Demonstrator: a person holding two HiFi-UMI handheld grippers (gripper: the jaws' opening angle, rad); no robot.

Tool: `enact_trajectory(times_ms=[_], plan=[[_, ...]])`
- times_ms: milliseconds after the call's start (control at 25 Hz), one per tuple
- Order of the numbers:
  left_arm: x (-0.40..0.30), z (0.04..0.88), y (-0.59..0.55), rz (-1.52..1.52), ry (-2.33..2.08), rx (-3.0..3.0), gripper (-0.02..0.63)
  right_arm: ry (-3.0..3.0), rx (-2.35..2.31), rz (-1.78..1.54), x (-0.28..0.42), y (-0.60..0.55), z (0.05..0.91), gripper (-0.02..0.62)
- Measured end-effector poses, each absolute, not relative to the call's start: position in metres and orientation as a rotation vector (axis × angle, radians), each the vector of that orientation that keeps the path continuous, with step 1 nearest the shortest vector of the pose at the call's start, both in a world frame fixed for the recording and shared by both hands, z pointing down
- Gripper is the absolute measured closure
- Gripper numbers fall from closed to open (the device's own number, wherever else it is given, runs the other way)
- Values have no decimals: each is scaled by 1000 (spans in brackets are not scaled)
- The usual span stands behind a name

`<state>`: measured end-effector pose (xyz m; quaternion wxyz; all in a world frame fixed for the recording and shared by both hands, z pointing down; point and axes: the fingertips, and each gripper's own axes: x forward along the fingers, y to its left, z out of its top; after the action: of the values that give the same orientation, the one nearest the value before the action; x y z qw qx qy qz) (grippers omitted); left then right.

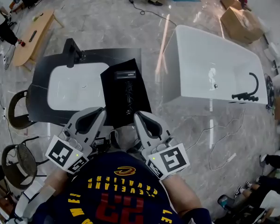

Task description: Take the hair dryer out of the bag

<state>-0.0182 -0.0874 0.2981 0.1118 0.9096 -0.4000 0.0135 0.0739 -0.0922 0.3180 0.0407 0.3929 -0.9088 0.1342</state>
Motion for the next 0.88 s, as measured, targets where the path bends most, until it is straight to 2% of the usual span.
enact_trajectory(times_ms=[880], plan=[[-17, 311, -84, 78, -1156, 2657, 603, -2768, 1226, 435, 75, -86, 326, 586]])
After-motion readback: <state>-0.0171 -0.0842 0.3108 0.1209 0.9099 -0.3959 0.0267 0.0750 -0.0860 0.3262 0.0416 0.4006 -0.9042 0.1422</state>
